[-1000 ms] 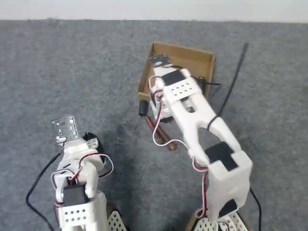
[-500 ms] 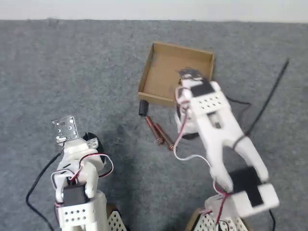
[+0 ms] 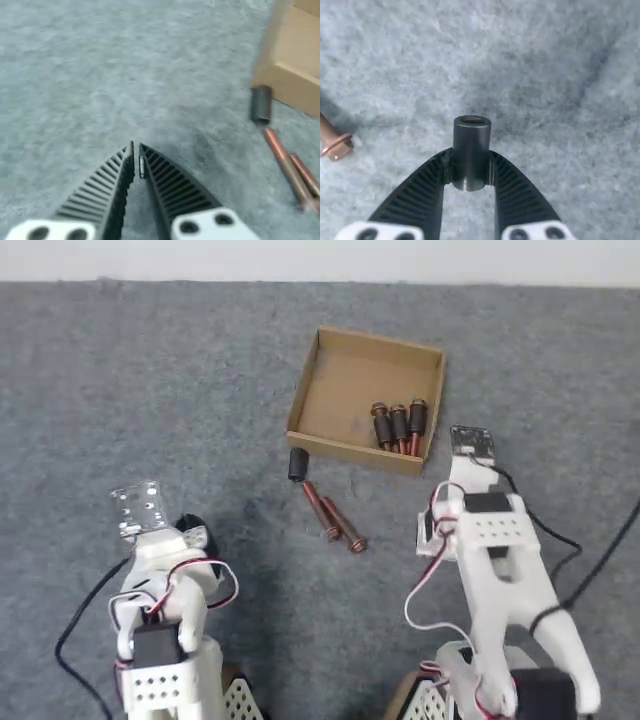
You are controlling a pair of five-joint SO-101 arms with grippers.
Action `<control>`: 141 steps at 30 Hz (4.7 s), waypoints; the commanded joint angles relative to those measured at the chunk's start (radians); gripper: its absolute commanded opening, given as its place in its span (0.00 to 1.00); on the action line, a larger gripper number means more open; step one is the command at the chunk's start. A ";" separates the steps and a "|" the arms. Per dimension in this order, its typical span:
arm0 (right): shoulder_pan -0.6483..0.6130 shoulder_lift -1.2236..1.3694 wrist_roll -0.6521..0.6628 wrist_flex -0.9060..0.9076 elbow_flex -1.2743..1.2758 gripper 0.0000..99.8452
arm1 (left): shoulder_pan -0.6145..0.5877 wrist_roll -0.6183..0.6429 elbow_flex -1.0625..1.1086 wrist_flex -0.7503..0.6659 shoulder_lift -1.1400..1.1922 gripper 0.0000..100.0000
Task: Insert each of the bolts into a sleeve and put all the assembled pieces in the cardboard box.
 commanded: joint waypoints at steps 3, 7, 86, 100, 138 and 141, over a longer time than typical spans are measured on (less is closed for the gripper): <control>0.016 -0.073 -0.002 -0.058 0.018 0.01 | 0.104 -0.003 -0.021 -0.029 -0.008 0.01; 0.015 -0.053 -0.002 -0.062 0.018 0.01 | 0.114 -0.005 -0.096 -0.002 -0.006 0.01; 0.008 -0.042 0.038 -0.064 0.017 0.01 | 0.453 0.609 -1.262 -0.158 2.033 0.02; 0.012 -0.042 0.038 -0.064 0.017 0.01 | 0.434 0.413 -1.308 0.087 1.962 0.01; 0.015 -0.041 0.040 -0.064 0.018 0.01 | 0.585 -0.473 -1.139 0.218 1.653 0.08; 0.015 -0.041 0.040 -0.064 0.018 0.01 | 0.578 -0.428 -1.032 0.212 1.481 0.01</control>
